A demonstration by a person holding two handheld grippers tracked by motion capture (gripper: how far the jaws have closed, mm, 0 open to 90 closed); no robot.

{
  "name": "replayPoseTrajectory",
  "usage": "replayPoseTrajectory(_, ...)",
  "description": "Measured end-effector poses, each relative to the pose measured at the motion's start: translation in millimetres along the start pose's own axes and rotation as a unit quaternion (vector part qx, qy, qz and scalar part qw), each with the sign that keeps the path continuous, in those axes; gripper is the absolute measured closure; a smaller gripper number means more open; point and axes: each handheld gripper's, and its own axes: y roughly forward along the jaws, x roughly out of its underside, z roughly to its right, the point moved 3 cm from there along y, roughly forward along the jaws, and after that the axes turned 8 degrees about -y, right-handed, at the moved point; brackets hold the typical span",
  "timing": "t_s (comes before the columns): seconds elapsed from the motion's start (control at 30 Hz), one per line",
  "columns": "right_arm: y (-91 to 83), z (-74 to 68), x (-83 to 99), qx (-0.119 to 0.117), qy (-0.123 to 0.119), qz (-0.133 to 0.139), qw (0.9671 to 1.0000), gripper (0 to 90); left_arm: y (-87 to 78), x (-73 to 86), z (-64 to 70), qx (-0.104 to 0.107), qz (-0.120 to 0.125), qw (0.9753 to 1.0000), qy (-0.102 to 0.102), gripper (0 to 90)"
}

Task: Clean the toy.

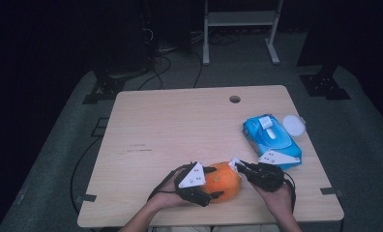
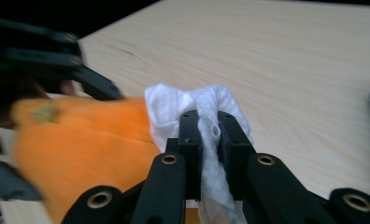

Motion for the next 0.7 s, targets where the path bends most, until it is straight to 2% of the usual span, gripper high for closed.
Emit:
replayPoseTrajectory(0.1,-3.9,-15.0,-10.2,-0.017,-0.023,0.020,0.9994,80.9,0.4,-0.2,-0.7,-0.004,0.000,1.0000,-0.007,26.2)
replayPoseTrajectory(0.17,-3.4,-18.9,-11.6,-0.015,-0.035,0.018,0.9991,80.8,0.1,-0.2,-0.5,-0.004,0.000,1.0000,-0.007,26.1)
replayPoseTrajectory(0.3,-0.9,-10.9,-5.0,-0.013,-0.028,0.010,0.9995,80.8,-1.5,-1.1,-0.9,0.005,0.001,1.0000,-0.004,24.1)
replayPoseTrajectory(0.37,-0.2,-5.3,-1.1,-0.010,-0.016,0.006,0.9998,80.8,-2.5,-0.7,-2.1,0.011,0.004,0.9999,-0.008,21.9)
replayPoseTrajectory(0.43,0.1,-4.4,-0.1,-0.009,-0.015,0.005,0.9998,80.8,-2.7,-0.1,-2.9,0.013,0.005,0.9998,-0.014,22.2)
replayPoseTrajectory(0.5,-0.6,-7.1,-2.4,-0.007,-0.018,0.006,0.9998,80.8,-2.4,-0.5,-2.9,0.005,0.004,0.9999,-0.011,25.1)
replayPoseTrajectory(0.6,-3.0,-17.3,-8.9,-0.014,-0.029,0.017,0.9993,80.6,-2.5,-1.0,-4.3,-0.009,0.007,0.9998,-0.019,30.3)
replayPoseTrajectory(0.7,-3.9,-27.2,-14.9,-0.027,-0.044,0.026,0.9984,80.6,-2.8,-1.3,-6.3,-0.012,0.009,0.9994,-0.031,31.3)
